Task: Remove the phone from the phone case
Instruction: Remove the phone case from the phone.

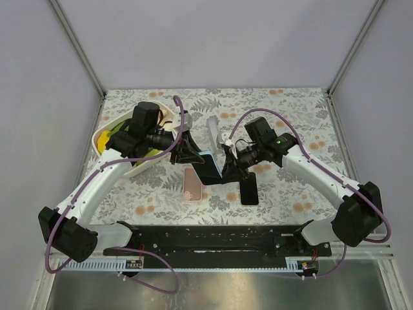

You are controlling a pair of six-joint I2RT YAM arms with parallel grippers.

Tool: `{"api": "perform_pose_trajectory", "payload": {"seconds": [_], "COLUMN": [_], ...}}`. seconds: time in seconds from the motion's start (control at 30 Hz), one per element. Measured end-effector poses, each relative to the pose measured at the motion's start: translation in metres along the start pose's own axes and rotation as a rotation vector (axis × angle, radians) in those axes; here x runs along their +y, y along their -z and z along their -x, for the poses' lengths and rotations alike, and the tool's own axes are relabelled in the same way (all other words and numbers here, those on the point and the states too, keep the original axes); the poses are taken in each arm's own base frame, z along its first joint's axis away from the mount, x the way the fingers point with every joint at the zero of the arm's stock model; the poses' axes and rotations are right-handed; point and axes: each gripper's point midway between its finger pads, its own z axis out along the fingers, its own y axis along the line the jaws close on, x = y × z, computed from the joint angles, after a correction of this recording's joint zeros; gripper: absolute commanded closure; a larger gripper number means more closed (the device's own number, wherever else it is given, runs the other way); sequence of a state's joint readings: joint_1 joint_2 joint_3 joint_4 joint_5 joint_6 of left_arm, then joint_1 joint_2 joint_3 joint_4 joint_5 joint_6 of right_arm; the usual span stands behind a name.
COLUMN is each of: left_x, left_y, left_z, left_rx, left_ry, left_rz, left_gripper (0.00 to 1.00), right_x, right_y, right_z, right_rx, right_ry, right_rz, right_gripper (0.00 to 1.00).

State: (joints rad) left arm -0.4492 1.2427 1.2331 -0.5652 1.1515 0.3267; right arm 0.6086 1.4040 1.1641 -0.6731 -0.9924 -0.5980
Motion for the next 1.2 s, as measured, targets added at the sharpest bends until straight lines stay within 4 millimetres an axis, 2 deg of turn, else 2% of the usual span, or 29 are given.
{"api": "perform_pose_trajectory", "payload": {"seconds": [0.13,0.23,0.57,0.73,1.2], "left_x": [-0.001,-0.003,-0.015,-0.017,-0.016], "left_y": [0.0,0.0,-0.008,-0.012,-0.029], "left_z": [-0.002,-0.004,-0.01,-0.004,-0.008], "left_rx": [0.004,0.01,0.042,0.066,0.103], "left_ry": [0.006,-0.01,-0.111,-0.15,-0.157], "left_rz": [-0.004,-0.017,-0.064,-0.059,-0.087], "left_gripper": [1.0,1.0,1.0,1.0,1.0], "right_x": [0.006,0.009,0.022,0.018,0.018], "right_y": [0.0,0.002,0.01,0.009,0.012], "right_z": [-0.003,-0.004,-0.012,-0.011,-0.025], "right_rx": [0.006,0.02,0.121,0.144,0.214], "right_ry": [0.039,0.072,0.126,0.198,0.253], "right_rz": [0.033,0.057,0.19,0.241,0.276], "right_gripper": [0.92,1.0,1.0,1.0,1.0]}}
